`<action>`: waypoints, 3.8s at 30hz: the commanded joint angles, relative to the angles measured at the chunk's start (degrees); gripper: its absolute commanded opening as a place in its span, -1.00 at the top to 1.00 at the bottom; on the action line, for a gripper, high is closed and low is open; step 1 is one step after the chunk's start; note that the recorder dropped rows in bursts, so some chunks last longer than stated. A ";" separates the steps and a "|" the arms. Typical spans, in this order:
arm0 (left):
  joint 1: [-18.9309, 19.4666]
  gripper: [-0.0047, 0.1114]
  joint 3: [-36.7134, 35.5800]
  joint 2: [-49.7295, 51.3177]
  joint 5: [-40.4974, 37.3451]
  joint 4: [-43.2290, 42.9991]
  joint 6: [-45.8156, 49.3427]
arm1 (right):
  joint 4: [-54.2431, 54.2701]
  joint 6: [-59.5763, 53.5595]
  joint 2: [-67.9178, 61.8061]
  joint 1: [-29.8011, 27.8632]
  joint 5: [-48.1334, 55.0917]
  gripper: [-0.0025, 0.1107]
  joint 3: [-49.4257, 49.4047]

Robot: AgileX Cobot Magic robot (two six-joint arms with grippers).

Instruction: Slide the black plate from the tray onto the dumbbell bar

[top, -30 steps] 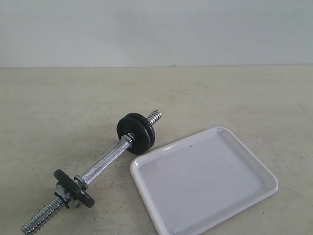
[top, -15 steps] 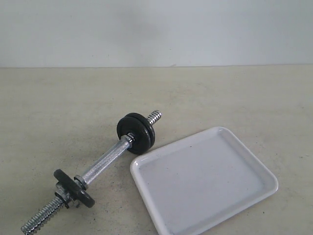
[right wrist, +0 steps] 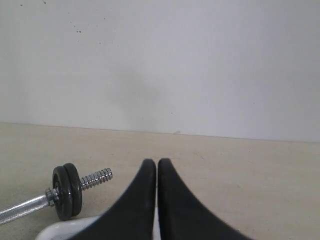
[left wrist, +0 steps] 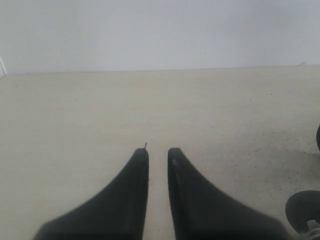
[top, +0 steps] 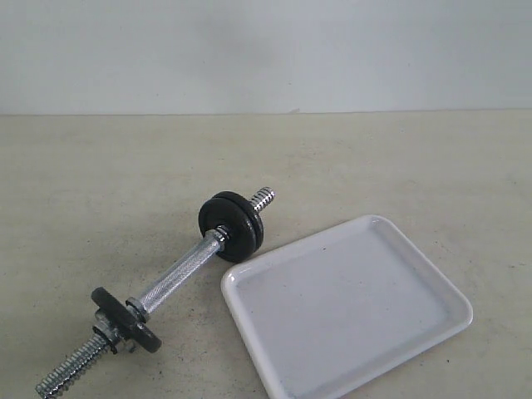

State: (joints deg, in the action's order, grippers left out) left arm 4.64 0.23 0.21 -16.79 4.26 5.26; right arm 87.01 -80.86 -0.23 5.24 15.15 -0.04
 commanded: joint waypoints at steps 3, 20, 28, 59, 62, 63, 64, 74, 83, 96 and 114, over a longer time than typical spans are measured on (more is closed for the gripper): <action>-0.53 0.69 -0.23 -0.21 -0.04 0.67 0.40 | -0.27 -0.18 0.23 -0.08 -0.12 0.96 0.04; -0.53 0.69 -0.23 -0.21 -0.04 0.67 0.40 | -0.27 -0.18 0.23 -0.08 -0.12 0.96 0.04; -0.53 0.69 -0.23 -0.21 -0.04 0.67 0.40 | -3.73 -5.00 0.23 -0.08 -7.20 0.96 0.04; -0.53 0.69 -0.23 -0.21 -0.04 0.67 0.40 | -91.84 83.72 0.23 -0.08 3.93 0.96 0.04; -0.53 0.69 -0.23 -0.21 -0.04 0.67 0.40 | -91.83 83.72 0.23 -0.08 4.37 0.96 0.04; -0.53 0.69 -0.23 -0.21 -0.04 0.67 0.40 | -91.83 83.72 0.23 -0.08 4.49 0.96 0.04; -0.53 0.69 -0.23 -0.21 -0.04 0.67 0.40 | -91.83 83.72 0.23 -0.08 4.49 0.96 0.04; -0.53 0.69 -0.23 -0.21 -0.04 0.67 0.40 | -91.83 81.66 0.23 -0.08 4.61 0.96 0.04; -0.53 0.69 -0.23 -0.21 -0.04 0.67 0.40 | -91.44 80.22 0.23 -0.08 4.61 0.96 0.04; -0.53 0.69 -0.23 -0.21 -0.04 0.67 0.40 | -90.13 80.23 0.23 -0.18 4.61 0.96 0.04; -0.53 0.69 -0.23 -0.21 -0.04 0.67 0.40 | -90.13 80.23 0.23 -0.08 4.51 0.96 0.04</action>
State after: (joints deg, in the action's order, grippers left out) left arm 4.64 0.23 0.21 -16.79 4.26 5.40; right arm -3.15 0.00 -0.23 5.24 19.80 -0.04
